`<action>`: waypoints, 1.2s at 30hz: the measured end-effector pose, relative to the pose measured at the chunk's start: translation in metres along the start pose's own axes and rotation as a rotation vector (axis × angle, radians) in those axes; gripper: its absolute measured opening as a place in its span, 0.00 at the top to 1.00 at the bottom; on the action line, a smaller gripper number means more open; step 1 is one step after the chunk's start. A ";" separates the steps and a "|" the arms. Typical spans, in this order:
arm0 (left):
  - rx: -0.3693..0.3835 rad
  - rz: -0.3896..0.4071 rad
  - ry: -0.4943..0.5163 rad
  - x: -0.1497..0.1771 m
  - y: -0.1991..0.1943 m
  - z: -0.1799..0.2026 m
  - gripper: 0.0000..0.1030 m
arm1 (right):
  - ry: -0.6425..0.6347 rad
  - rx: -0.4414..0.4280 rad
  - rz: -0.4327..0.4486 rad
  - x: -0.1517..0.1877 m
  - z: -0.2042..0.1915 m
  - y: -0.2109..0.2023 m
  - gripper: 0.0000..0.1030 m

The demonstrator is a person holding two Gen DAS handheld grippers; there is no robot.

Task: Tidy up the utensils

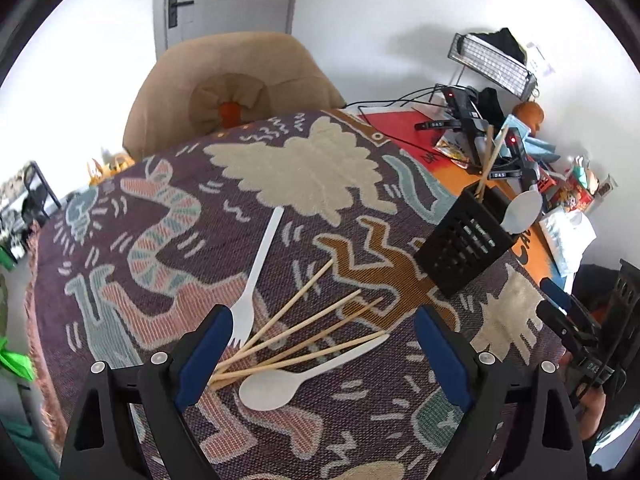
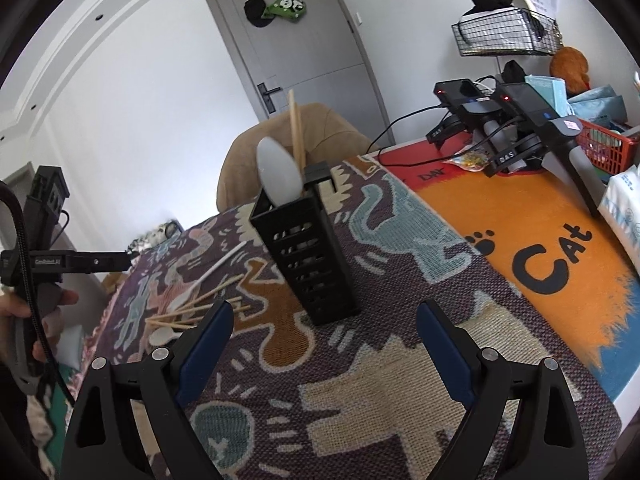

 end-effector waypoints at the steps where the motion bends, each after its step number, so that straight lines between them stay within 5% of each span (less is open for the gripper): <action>1: 0.000 -0.001 -0.006 0.002 0.001 -0.004 0.11 | -0.004 -0.003 -0.007 0.002 -0.002 0.002 0.10; 5: -0.007 -0.011 -0.054 0.015 0.007 -0.024 0.11 | -0.020 -0.015 -0.040 0.011 -0.010 0.011 0.11; 10: 0.000 -0.052 -0.114 0.036 0.020 -0.047 0.35 | -0.035 -0.025 -0.080 0.022 -0.020 0.022 0.15; 16: 0.014 -0.070 -0.230 0.056 0.030 -0.078 0.50 | -0.045 -0.025 -0.108 0.030 -0.027 0.030 0.15; 29: 0.115 -0.048 -0.480 0.073 0.052 -0.121 0.58 | -0.073 -0.013 -0.142 0.038 -0.042 0.038 0.16; 36: 0.173 -0.026 -0.562 0.075 0.056 -0.127 0.81 | -0.080 -0.002 -0.150 0.038 -0.045 0.039 0.16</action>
Point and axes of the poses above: each gripper's, at about its wrist camera, not at the fingertips, and y roughly the way its jaws point, z to its right, x to its underside, the point moved 8 cm from there along y, roughly the way its jaws point, and after that the axes turned 2 degrees about -x, right-handed, at the moved point
